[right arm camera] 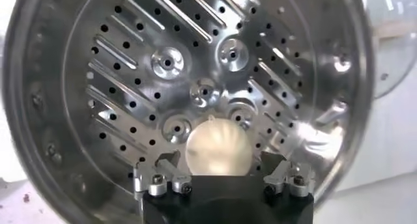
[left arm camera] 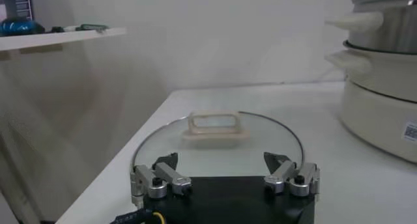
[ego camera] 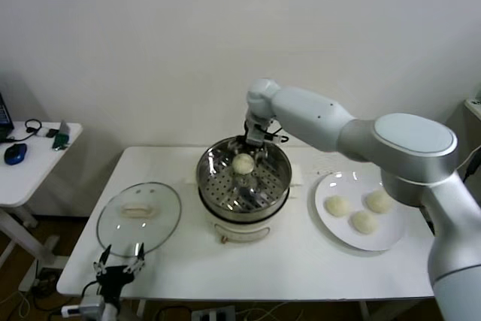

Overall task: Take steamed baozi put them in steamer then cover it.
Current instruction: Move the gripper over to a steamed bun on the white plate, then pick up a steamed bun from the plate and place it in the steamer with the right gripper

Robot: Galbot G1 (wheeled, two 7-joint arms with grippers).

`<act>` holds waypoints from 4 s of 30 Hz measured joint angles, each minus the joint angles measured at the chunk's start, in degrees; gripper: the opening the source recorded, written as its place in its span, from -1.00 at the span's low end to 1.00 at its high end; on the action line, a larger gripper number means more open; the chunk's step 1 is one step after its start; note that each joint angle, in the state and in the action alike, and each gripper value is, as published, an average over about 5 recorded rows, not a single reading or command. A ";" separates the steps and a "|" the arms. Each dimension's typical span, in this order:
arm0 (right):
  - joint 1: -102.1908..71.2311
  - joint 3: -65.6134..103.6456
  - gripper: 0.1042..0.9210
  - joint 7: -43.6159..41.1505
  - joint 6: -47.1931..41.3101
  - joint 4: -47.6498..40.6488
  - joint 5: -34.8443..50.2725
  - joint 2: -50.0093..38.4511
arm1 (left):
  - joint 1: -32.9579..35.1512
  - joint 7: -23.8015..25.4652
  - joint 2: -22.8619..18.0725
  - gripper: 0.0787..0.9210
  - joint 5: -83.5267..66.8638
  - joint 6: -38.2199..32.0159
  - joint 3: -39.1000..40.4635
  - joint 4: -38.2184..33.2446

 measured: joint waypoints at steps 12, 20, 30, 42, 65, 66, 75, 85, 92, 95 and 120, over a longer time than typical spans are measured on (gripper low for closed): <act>17.99 -18.58 0.76 -3.13 -22.29 13.30 27.17 -17.00 | -0.19 0.08 -0.12 0.77 0.46 0.10 0.10 -0.03; 18.09 -24.70 0.76 0.27 -36.99 22.83 32.31 -30.91 | -0.36 0.21 -0.19 0.77 0.20 0.19 -0.01 -0.25; 5.55 -18.83 0.76 3.67 -45.04 23.86 29.53 -38.05 | -0.36 0.26 -0.42 0.77 0.11 0.22 -0.39 -0.63; -8.47 -9.60 0.76 5.69 -48.40 17.30 23.99 -34.98 | 0.60 0.04 -0.77 0.77 0.26 -0.15 -0.83 -0.75; -16.38 -3.21 0.37 5.98 -49.01 9.45 20.78 -29.43 | 0.96 -0.33 -0.99 0.77 0.48 -0.54 -0.97 -0.93; -16.28 -3.21 0.34 5.85 -48.95 9.45 20.87 -29.47 | 0.94 -0.34 -1.01 0.77 0.48 -0.51 -0.98 -0.99; -10.68 -5.45 0.32 3.51 -47.38 11.66 23.78 -30.97 | 0.62 -0.43 -1.35 0.77 0.50 -0.39 -0.92 -1.11; 9.53 -14.55 0.32 0.26 -46.17 18.27 33.47 -29.14 | -0.48 -0.66 -1.79 0.77 0.85 -0.01 -0.32 -1.15; 19.46 -15.37 0.32 0.97 -48.60 22.95 42.78 -23.07 | -0.62 -0.79 -1.65 0.77 0.56 0.00 -0.22 -1.29; 20.70 -14.41 0.32 2.34 -50.16 24.47 45.95 -19.46 | -0.52 -0.80 -1.65 0.77 0.50 0.05 -0.24 -1.54; 4.99 -15.61 0.32 11.59 -55.60 16.44 45.59 3.88 | 0.49 -0.95 -1.43 0.77 0.49 -0.25 -0.51 -3.23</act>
